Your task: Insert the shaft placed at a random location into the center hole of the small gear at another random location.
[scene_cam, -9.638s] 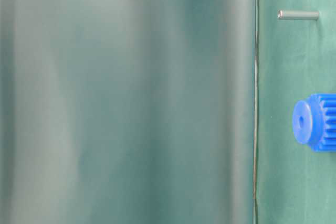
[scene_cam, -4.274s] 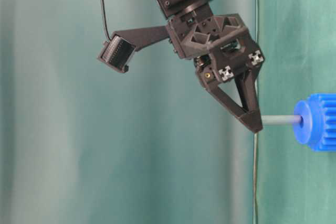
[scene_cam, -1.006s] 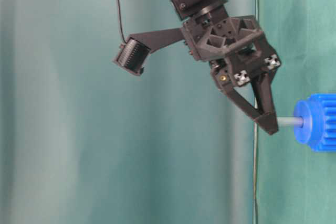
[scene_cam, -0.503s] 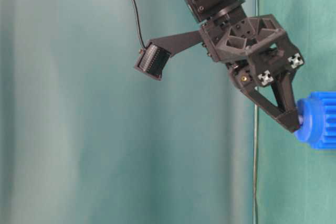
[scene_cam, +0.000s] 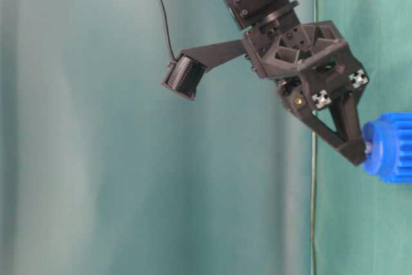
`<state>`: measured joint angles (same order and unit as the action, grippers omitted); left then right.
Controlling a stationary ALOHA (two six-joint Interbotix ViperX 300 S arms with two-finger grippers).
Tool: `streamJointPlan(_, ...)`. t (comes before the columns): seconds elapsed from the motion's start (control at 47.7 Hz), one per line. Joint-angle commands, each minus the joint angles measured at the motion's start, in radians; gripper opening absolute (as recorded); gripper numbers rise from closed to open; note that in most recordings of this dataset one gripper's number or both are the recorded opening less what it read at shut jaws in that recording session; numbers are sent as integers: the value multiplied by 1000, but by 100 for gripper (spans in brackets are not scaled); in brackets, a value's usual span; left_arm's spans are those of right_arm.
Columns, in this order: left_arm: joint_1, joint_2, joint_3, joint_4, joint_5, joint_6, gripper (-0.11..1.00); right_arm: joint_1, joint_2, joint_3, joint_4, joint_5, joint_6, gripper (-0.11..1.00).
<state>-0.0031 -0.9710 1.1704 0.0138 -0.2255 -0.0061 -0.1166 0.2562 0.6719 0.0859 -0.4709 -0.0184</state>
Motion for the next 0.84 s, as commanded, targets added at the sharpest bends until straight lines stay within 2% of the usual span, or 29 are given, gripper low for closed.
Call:
streamJointPlan(0.0,0,8,-20,3,-6,0,0,0,-23,-21,3,-12,12,62)
streamJointPlan(0.084,0,8,-20,3,-5,0,0,0,-35,-21,3,-9,11,85)
streamJointPlan(0.126,0,8,-20,3,-5,0,0,0,-44,-20,5,-6,11,90)
streamJointPlan(0.251,0,8,-20,3,-5,-2,0,0,-84,-9,3,14,9,79)
streamJointPlan(0.545,0,6,-20,3,-3,-2,0,0,-186,12,2,71,8,81)
streamJointPlan(0.817,0,2,-21,3,-3,-5,0,2,-222,34,2,78,8,81)
